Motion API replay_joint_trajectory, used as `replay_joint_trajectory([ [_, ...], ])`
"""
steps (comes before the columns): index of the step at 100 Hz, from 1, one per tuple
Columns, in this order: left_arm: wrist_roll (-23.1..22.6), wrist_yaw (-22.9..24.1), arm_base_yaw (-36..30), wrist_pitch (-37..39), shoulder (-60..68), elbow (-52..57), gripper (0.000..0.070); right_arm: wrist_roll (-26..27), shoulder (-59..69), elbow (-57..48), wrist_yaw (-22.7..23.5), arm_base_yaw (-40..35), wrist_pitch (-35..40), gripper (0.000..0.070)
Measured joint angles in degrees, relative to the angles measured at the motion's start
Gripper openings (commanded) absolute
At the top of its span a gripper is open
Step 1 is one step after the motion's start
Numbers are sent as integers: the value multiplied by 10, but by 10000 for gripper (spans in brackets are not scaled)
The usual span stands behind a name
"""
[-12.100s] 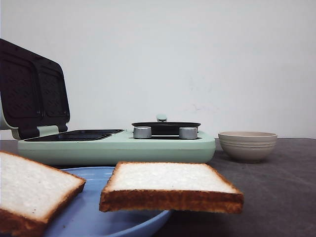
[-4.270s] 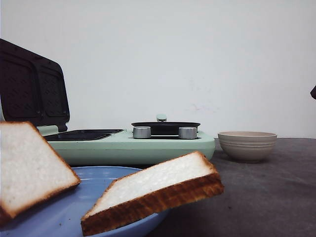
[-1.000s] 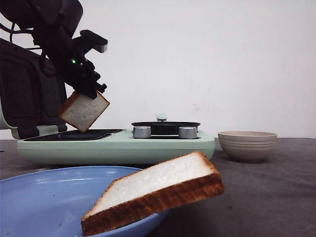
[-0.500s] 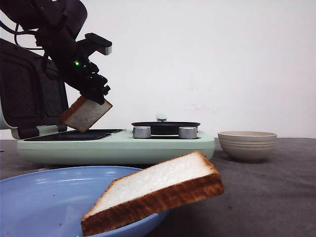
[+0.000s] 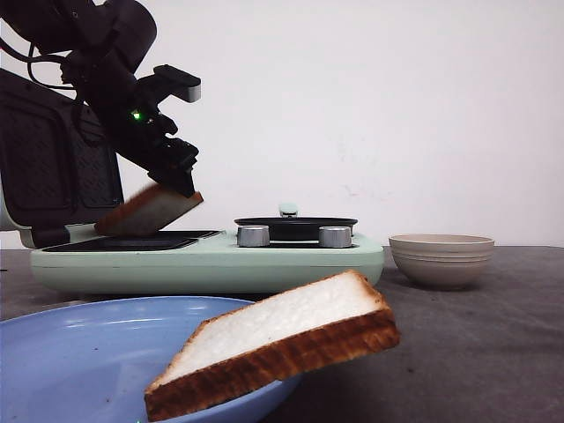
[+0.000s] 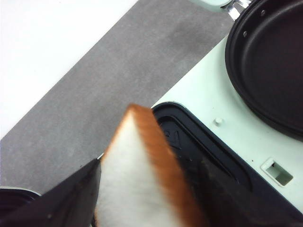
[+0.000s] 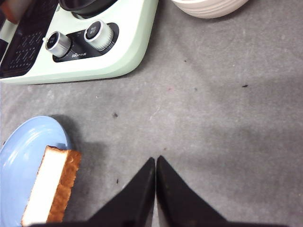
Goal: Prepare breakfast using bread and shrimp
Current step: 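Lift the bread slice with the left gripper and carry it over the press plate, then open the left gripper to drop the bread onto the press plate, withdraw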
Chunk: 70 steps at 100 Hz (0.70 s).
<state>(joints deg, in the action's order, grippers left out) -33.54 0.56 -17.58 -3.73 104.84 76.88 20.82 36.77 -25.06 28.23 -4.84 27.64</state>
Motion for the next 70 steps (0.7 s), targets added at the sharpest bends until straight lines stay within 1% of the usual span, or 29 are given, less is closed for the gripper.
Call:
replay_joint_trajectory([
  [28, 0, -5, 0, 0, 0, 0, 362, 0, 0, 0, 0, 0, 0, 0],
  [37, 8, -4, 0, 0, 0, 0, 362, 0, 0, 0, -1, 0, 0, 0],
  [50, 40, -5, -2, -16, 0, 12, 360, 0, 0, 0, -10, 0, 0, 0],
  [70, 98, -5, -2, -61, -3, 67, 360, 0, 0, 0, -12, 0, 0, 0],
])
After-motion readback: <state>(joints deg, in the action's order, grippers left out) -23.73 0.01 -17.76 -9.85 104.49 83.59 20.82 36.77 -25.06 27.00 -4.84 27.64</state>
